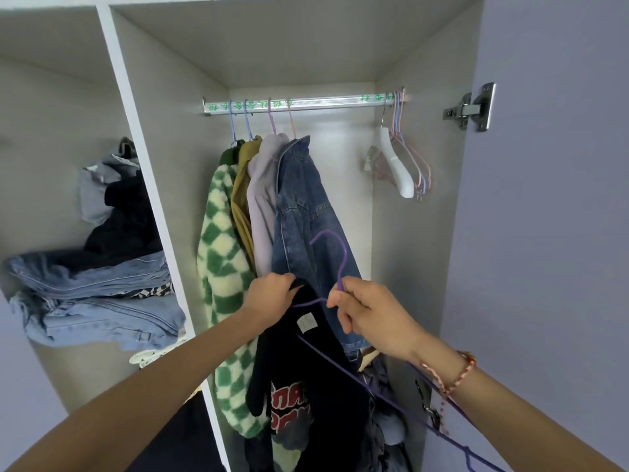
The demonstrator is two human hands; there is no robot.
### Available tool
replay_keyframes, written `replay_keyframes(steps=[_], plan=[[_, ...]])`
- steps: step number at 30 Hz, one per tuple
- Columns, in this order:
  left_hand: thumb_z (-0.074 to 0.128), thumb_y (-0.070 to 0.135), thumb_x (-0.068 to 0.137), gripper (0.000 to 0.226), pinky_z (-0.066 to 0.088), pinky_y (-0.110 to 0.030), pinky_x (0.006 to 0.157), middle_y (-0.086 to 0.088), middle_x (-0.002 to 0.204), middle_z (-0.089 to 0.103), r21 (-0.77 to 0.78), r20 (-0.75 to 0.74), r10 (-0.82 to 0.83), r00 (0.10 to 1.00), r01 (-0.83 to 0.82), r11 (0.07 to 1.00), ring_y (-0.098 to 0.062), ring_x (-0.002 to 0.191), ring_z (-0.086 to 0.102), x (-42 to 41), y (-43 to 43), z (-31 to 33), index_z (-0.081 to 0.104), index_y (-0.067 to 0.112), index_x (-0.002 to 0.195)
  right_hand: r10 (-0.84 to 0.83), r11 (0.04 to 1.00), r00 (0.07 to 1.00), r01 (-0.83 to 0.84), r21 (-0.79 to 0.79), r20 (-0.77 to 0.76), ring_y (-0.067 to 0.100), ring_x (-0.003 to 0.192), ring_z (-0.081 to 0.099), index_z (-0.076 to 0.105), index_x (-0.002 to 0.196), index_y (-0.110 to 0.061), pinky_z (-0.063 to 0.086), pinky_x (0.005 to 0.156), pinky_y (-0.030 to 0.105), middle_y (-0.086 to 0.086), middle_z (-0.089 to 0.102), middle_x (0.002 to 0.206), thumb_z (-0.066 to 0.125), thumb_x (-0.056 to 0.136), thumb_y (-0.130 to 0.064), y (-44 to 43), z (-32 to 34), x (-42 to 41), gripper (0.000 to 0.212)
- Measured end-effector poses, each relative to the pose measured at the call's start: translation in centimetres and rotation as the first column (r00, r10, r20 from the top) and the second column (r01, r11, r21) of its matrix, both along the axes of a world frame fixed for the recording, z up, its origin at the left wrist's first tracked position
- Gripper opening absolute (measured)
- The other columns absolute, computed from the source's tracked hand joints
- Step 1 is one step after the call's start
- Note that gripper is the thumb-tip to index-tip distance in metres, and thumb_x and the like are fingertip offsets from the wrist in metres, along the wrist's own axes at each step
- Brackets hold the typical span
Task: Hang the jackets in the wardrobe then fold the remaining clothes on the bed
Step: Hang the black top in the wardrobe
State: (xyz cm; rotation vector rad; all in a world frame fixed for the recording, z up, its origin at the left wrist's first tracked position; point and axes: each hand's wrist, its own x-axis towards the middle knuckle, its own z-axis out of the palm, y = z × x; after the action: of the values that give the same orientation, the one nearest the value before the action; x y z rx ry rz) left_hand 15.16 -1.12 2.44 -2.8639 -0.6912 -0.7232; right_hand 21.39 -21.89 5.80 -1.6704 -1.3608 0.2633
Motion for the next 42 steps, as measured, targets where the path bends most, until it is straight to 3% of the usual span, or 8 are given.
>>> replay_keyframes(steps=[4,12,23,27,30,34,39,42], plan=[[0.049,0.024,0.084,0.023,0.044,-0.036,0.050,-0.014,0.070,0.068,0.096,0.104,-0.245,0.964,0.235,0.967,-0.038,0.062,0.064,-1.5,-3.8,0.6,0.063,0.006,0.084,-0.034,0.993,0.997,0.042,0.106,-0.076,0.002,0.043,0.044,0.052,0.076,-0.019,0.034,0.049,0.011,-0.001,0.050,0.054,0.044,0.098,-0.011,2.1,-1.9,0.1,0.024],[0.026,0.055,0.087,0.053,0.040,-0.032,0.080,0.000,0.094,0.055,0.000,0.166,-0.324,0.931,0.328,0.945,-0.017,0.092,0.049,-5.1,-3.6,3.1,0.062,0.017,0.094,0.051,0.902,0.995,-0.009,0.432,-0.084,0.004,0.049,0.041,0.052,0.081,-0.021,0.037,0.048,0.025,-0.010,0.045,0.056,0.045,0.097,-0.019,5.1,-4.6,-1.5,0.017],[0.032,0.087,0.067,0.080,0.024,-0.021,0.046,0.005,0.050,0.027,-0.376,0.087,-0.253,0.964,0.267,0.887,-0.007,0.048,0.027,-9.3,1.0,2.7,0.037,0.008,0.052,-0.098,0.971,0.958,0.033,0.237,0.269,0.008,0.064,0.049,0.057,0.094,-0.012,0.045,0.066,0.036,-0.016,0.049,0.062,0.055,0.092,-0.033,6.7,-4.3,-0.2,0.021],[0.049,0.054,0.078,0.053,0.020,-0.017,0.044,0.005,0.052,0.020,-0.415,0.322,-0.078,0.943,0.215,0.884,-0.007,0.047,0.022,-12.0,2.5,2.0,0.028,0.012,0.052,-0.451,0.740,0.886,0.437,0.512,-0.106,0.003,0.073,0.044,0.047,0.083,-0.027,0.036,0.067,0.021,-0.012,0.046,0.077,0.059,0.088,-0.011,5.1,-8.4,-0.7,0.021],[0.053,0.032,0.088,0.049,0.020,-0.018,0.045,0.003,0.054,0.018,-0.334,0.397,-0.051,0.916,0.196,0.922,-0.008,0.049,0.022,-13.4,2.5,2.2,0.024,0.015,0.053,-0.408,0.732,0.782,0.588,0.344,-0.471,0.007,0.076,0.046,0.038,0.085,-0.034,0.037,0.071,0.015,0.002,0.046,0.088,0.063,0.082,0.003,6.0,-12.7,-3.8,0.045],[0.047,0.040,0.086,0.046,0.020,-0.019,0.047,0.007,0.054,0.018,-0.273,0.439,-0.048,0.897,0.184,0.944,-0.007,0.049,0.021,-15.1,1.6,2.9,0.021,0.020,0.055,-0.084,0.995,0.857,0.048,-0.085,-0.508,0.014,0.098,0.051,0.048,0.099,-0.022,0.041,0.083,0.018,-0.003,0.049,0.103,0.068,0.082,-0.036,9.5,-15.0,-9.8,0.030],[0.051,0.034,0.090,0.045,0.024,-0.017,0.048,0.004,0.048,0.025,-0.153,0.439,-0.042,0.898,0.121,0.981,-0.007,0.046,0.025,-17.9,1.1,3.1,0.027,0.023,0.053,-0.113,0.907,0.969,0.011,-0.422,-0.218,0.020,0.105,0.056,0.059,0.112,-0.010,0.046,0.090,0.030,0.002,0.059,0.111,0.069,0.077,-0.037,13.3,-17.2,-10.8,0.045],[0.051,0.043,0.093,0.046,0.032,-0.025,0.053,0.000,0.052,0.038,-0.170,0.456,0.034,0.889,0.050,0.984,-0.012,0.051,0.036,-21.5,2.4,2.7,0.052,0.010,0.061,-0.157,0.825,0.910,-0.093,-0.557,-0.384,0.019,0.073,0.056,0.057,0.072,-0.006,0.045,0.061,0.022,0.005,0.058,0.075,0.055,0.088,-0.014,13.5,-17.6,-9.0,0.018]])
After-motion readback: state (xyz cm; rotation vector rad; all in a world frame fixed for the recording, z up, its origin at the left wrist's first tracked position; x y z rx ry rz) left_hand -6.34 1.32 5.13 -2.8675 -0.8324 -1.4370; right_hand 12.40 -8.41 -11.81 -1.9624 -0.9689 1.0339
